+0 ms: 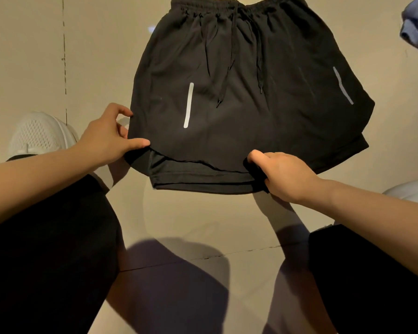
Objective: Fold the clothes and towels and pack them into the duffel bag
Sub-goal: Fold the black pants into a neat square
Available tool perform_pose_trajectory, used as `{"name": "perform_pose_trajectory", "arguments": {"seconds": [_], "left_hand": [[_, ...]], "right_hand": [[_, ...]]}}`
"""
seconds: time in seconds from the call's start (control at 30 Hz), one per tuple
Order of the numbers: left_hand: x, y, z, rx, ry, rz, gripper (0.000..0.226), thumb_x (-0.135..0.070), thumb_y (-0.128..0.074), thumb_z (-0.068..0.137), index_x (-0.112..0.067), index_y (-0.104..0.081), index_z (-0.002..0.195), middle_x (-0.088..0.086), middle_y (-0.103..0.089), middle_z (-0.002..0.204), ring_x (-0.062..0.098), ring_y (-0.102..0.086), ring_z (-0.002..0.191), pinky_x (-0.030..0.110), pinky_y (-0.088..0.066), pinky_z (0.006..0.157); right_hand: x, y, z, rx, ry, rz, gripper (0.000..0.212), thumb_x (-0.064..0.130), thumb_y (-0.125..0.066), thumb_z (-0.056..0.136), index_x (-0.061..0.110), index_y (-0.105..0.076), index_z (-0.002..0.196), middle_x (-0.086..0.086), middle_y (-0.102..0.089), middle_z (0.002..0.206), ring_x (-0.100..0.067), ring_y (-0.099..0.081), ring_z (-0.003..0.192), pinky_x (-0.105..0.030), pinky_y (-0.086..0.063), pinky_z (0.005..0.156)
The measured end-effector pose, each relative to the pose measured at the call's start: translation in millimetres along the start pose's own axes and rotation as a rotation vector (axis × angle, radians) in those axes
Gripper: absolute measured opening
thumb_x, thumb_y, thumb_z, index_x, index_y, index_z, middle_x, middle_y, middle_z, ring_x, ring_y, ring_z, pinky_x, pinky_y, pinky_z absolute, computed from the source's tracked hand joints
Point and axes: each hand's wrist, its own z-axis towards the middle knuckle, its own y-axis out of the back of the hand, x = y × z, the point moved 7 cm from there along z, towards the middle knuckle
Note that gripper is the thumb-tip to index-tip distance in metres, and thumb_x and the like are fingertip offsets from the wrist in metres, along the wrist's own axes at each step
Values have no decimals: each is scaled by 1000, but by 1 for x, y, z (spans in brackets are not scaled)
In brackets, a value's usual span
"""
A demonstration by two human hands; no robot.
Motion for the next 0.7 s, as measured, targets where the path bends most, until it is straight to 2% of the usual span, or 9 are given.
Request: {"name": "perform_pose_trajectory", "arguments": {"seconds": [0.1,0.2,0.23,0.3,0.4,0.47,0.53,0.63,0.7], "left_hand": [[4,-5,-1,65,43,62,66,-27,-77,79,-19,-39,132,13,-57,83,24,-56,71,36,-44,67],[13,-3,-4,105,128,24,64,-22,-76,80,-19,-39,131,14,-60,83,29,-58,71,38,-49,67],[13,-1,-5,100,129,41,62,-22,-75,80,-18,-39,131,14,-60,82,29,-58,72,38,-49,66],[6,2,-9,66,32,140,62,-29,-75,81,-16,-39,130,10,-60,89,27,-57,75,36,-45,68],[-14,-3,-19,28,-157,177,78,-40,-83,67,-17,-40,128,10,-48,118,26,-55,95,39,-47,80],[-19,-13,-23,79,-199,249,82,-35,-88,62,-16,-43,128,12,-35,131,27,-50,103,39,-46,91],[-18,-21,-23,136,-233,363,69,-29,-88,63,-16,-49,119,12,-29,133,25,-46,96,37,-45,88],[-12,-12,-18,79,-272,398,26,-21,-78,77,-16,-57,92,11,-37,124,25,-50,90,35,-43,80],[-5,0,-16,55,-230,344,16,-18,-73,83,-17,-57,81,9,-45,111,24,-52,83,33,-40,77]], "right_hand": [[1,4,4,-14,10,-121,27,2,-61,80,12,-56,104,-11,-61,92,-32,-57,83,-32,-33,61],[16,5,0,-21,125,-223,30,3,-73,69,11,-63,96,-9,-61,79,-30,-58,70,-31,-34,57],[21,2,-1,13,166,-236,31,6,-74,70,12,-64,99,-8,-60,82,-29,-58,73,-31,-36,58],[30,2,-5,84,227,-226,25,22,-69,81,16,-65,105,-5,-57,95,-26,-55,85,-33,-38,66],[27,30,-4,-111,178,-52,28,38,-65,83,17,-66,101,-6,-54,105,-28,-53,92,-39,-47,71],[3,37,4,-140,-28,74,46,37,-64,86,20,-54,127,-9,-45,131,-33,-46,116,-47,-47,91],[-23,23,8,22,-245,173,67,39,-63,88,27,-31,147,-9,-23,153,-35,-27,137,-45,-34,109],[-31,5,3,227,-334,144,79,48,-57,91,35,-10,152,-5,-1,161,-32,-5,146,-42,-21,116],[-25,-1,-1,277,-337,97,82,55,-53,90,38,-1,152,-3,5,161,-32,0,147,-44,-25,115]]}}
